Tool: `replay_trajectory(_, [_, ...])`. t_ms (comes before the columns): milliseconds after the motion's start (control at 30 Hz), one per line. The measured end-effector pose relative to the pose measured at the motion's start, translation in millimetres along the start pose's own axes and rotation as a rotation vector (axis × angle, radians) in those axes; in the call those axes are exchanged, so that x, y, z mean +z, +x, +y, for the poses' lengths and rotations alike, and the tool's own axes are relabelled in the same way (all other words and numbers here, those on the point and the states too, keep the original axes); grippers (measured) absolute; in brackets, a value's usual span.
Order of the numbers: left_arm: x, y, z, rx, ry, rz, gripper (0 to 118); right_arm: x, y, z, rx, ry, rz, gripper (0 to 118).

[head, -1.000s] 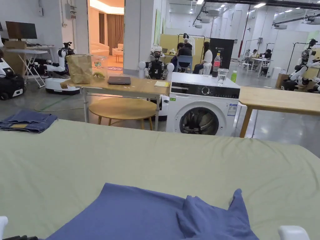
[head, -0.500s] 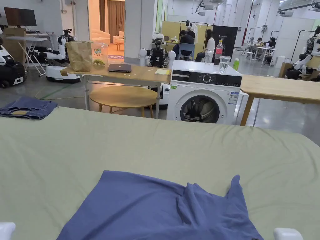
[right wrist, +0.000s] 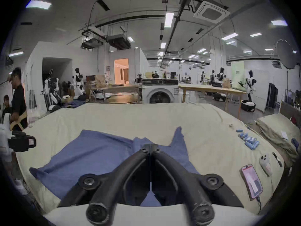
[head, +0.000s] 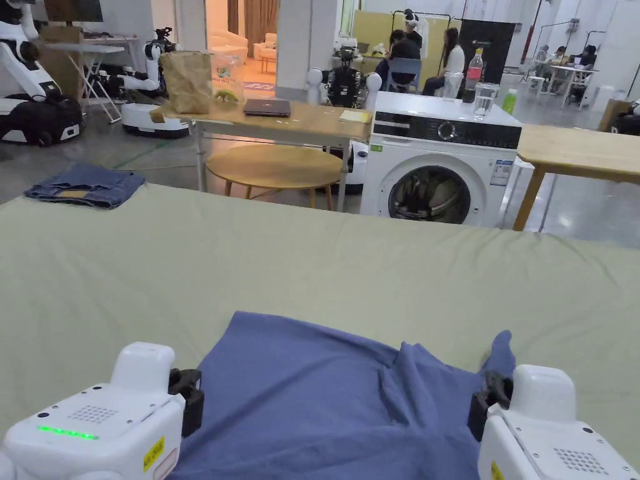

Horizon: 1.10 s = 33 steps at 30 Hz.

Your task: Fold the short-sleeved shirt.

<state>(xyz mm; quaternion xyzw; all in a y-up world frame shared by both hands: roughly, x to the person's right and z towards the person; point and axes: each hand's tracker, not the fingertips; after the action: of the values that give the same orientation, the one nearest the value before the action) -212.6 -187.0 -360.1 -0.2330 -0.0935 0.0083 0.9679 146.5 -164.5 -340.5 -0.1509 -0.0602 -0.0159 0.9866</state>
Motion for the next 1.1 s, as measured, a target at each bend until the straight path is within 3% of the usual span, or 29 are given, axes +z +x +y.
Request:
replay_trajectory(100, [-11.0,0.4,3.0,0.019,-0.045,-0.076,0,-3.4,-9.9,-1.7,0.036,-0.010,0.015,0])
replay_trajectory(200, [-23.1,-1.3,11.0,-0.015,-0.054,-0.033,0,-7.8,-12.6,-4.3,0.049,-0.019,0.024,0])
replay_trajectory(333, [-57.0,-20.9,36.2,0.041,-0.110,-0.059,0,-21.4,-8.4,-8.5,0.057,-0.066,0.024,0])
replay_trajectory(700, [-226.6,-70.3,127.2,0.129,-0.364,-0.104,0,-58.4,29.3,-18.8,0.039,-0.192,-0.018,0])
replay_trajectory(767, [-258.9,-75.2,137.1,0.136,-0.427,-0.130,23,-63.7,38.2,-19.5,0.037,-0.211,-0.033,0])
replay_trajectory(800, [-272.7,-75.9,139.4,0.138,-0.456,-0.135,44,-65.4,42.0,-20.3,0.036,-0.220,-0.042,0])
replay_trajectory(867, [-302.9,-75.6,139.8,0.141,-0.531,-0.139,63,-68.1,51.2,-22.3,0.031,-0.238,-0.053,0])
replay_trajectory(933, [-327.1,-73.4,135.5,0.119,-0.582,-0.105,70,-69.0,58.3,-23.3,0.032,-0.252,-0.070,0])
replay_trajectory(1100, [-366.9,-59.8,109.1,0.025,-0.697,-0.038,71,-67.0,77.1,-28.3,0.036,-0.291,-0.110,0])
